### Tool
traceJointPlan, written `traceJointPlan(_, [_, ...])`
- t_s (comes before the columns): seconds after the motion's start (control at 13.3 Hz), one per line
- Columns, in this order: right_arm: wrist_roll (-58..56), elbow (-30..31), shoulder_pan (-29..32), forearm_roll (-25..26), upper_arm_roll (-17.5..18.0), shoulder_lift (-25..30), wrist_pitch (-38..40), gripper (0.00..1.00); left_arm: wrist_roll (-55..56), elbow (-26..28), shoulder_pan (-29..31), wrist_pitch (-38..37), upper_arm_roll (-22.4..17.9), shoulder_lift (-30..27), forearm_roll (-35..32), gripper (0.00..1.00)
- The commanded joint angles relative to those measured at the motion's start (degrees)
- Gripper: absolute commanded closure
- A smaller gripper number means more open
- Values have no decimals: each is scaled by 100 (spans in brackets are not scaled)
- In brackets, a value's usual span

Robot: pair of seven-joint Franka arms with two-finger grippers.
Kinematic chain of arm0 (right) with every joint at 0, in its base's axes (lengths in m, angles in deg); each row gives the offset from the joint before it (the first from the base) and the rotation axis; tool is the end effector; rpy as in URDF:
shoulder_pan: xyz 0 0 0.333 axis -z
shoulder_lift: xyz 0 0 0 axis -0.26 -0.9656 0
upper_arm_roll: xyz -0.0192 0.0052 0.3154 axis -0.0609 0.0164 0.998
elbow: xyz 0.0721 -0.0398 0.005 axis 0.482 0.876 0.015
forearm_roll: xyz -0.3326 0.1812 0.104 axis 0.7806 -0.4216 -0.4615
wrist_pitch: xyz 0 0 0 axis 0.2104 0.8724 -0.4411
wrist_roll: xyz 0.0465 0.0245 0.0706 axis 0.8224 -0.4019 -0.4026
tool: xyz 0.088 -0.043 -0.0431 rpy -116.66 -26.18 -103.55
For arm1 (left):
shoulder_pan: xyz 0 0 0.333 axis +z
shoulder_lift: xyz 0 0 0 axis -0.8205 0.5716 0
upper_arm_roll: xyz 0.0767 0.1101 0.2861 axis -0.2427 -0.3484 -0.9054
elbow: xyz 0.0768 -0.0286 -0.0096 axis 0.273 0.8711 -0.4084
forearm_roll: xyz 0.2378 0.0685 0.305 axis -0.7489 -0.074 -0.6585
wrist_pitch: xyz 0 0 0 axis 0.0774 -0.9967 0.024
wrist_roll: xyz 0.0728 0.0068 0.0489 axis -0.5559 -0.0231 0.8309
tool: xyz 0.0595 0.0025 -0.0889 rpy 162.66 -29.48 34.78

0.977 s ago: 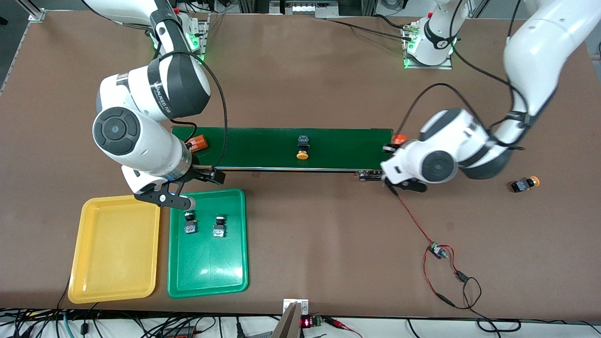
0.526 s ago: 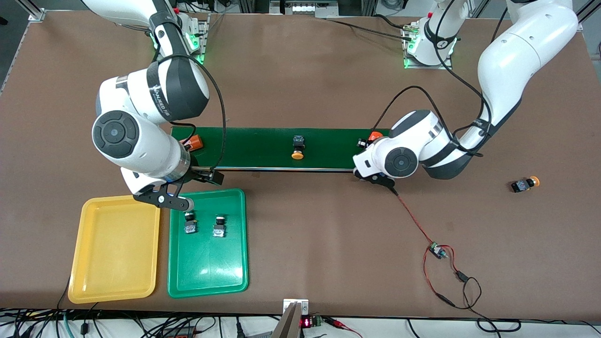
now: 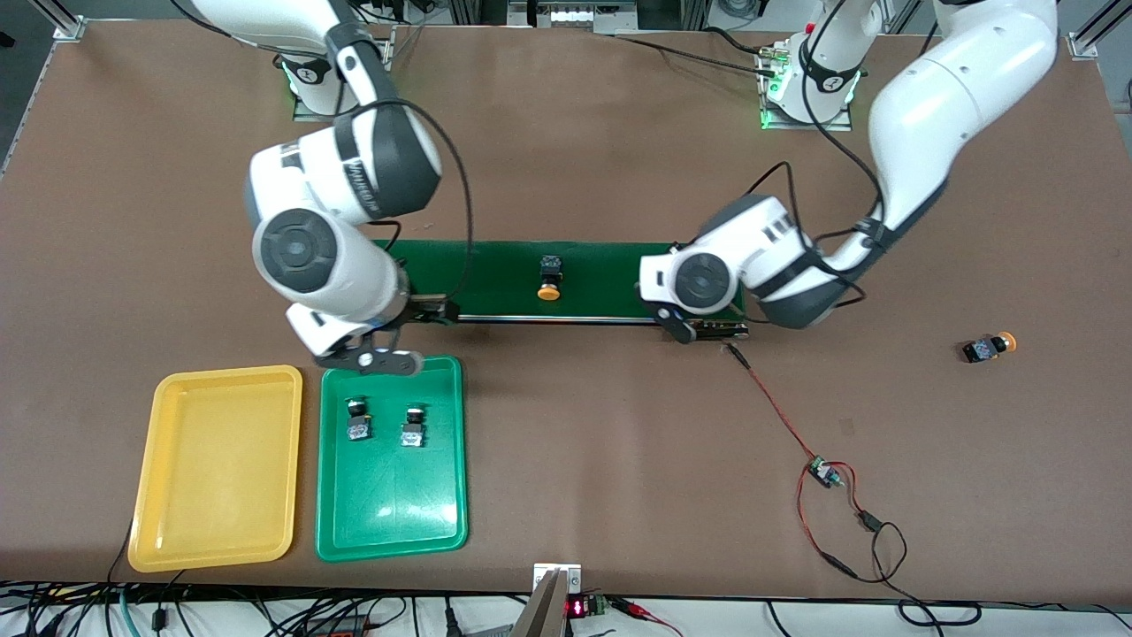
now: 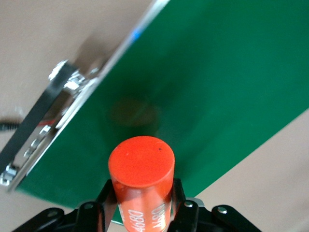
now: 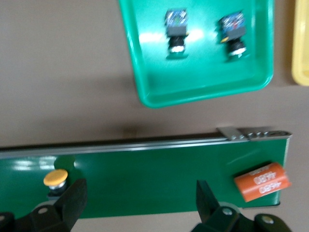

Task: Sort buttons by color to trays
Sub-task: 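Grasp the yellow button with the right gripper while the left gripper reaches a button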

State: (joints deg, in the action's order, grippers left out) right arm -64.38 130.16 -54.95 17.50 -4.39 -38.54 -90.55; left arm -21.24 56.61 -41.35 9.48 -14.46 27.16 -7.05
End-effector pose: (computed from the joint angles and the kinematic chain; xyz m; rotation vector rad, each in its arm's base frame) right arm 0.6242 0.3295 0.4096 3.1021 -0.1063 -0.2683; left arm 0.5307 -0.3319 0.2443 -2.7037 1.3264 0.6873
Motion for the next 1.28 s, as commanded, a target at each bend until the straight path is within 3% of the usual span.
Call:
traceJointPlan(0.0, [-75,495,-344,-78,-29,162,-8,0,-776,-48,-157,-74,-93,-87,-217,81])
traceJointPlan(0.08, [-48,626,-467,-78,-29,170,-16,0,-812,-48,-227,-83,-101,-95,-217,65])
traceJointPlan(0.15, [-13,715,-616,-86,-29,171,-25,0,-769,-57,-245,-92,-93,-104,-217,1])
traceJointPlan(0.53, [101,1031,-855,-113,-29,197,-200,0,-760,-180,210,-249,4,-323,-147,0])
traceJointPlan(0.75, [451,1497,-1074,-113,-29,197,-910,0,-742,-723,686,-749,302,-324,-85,0])
traceJointPlan(0.98, [796,1682,-1259,-113,-29,136,-1264,0,-760,-1427,914,-1321,268,-324,-138,0])
traceJointPlan(1.2, [787,1735,-1346,-244,-20,135,-1264,0,-786,-1516,1467,-1296,145,-298,-304,0])
